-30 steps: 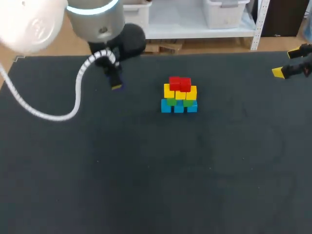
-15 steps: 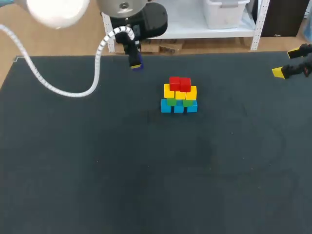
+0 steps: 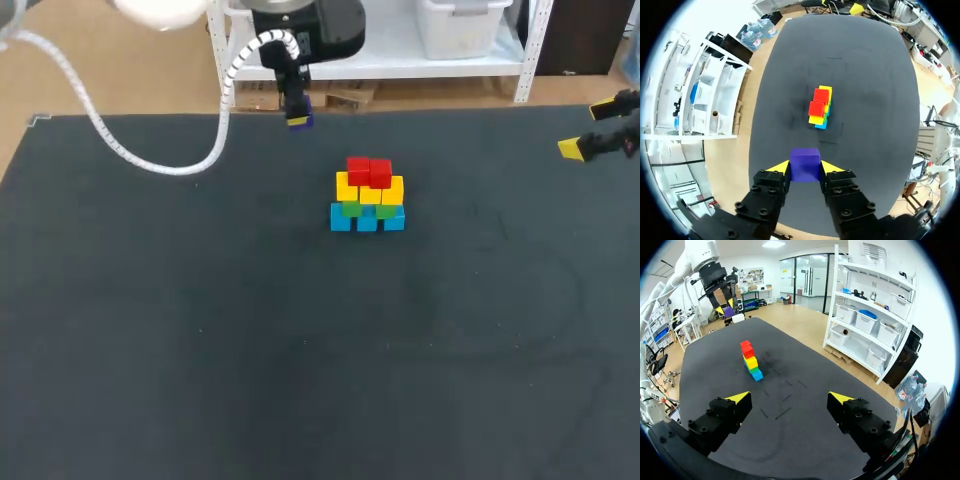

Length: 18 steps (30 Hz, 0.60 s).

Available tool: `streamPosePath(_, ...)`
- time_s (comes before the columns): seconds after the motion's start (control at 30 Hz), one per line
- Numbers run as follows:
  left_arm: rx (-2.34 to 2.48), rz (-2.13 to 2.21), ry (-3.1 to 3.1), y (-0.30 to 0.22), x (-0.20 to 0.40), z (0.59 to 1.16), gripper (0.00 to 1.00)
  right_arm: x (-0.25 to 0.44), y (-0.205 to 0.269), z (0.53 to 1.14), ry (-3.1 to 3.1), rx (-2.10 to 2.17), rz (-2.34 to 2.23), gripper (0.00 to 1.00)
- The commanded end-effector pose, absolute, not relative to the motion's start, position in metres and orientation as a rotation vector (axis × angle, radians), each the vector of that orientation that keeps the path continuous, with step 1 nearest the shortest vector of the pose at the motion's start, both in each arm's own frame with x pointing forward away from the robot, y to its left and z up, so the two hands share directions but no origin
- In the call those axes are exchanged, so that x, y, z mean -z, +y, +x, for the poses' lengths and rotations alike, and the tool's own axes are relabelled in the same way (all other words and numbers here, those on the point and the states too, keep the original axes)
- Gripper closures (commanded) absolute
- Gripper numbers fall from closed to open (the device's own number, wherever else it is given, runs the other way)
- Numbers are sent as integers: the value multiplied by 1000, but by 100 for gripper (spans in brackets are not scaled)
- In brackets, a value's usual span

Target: Place the blue cubes, place green cubes on the blue cubes, place the yellow cubes on the green cubes, then place the red cubes on the yellow cubes, and place purple cube on the red cubes.

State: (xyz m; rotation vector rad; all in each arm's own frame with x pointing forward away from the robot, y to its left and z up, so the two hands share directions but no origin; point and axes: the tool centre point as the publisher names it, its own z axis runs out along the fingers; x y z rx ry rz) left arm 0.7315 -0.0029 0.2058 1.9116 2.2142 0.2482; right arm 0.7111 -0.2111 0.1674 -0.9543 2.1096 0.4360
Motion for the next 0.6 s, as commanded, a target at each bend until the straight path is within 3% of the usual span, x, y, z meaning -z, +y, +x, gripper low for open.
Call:
streamPosePath(0.03, -264, 1948, 2232, -13, -204, 742, 100, -166, -211, 712, 2106, -442, -956, 0)
streamPosePath(0.6, -227, 2135, 2147, -62, -186, 759, 100, -166, -211, 712, 2106, -442, -956, 0)
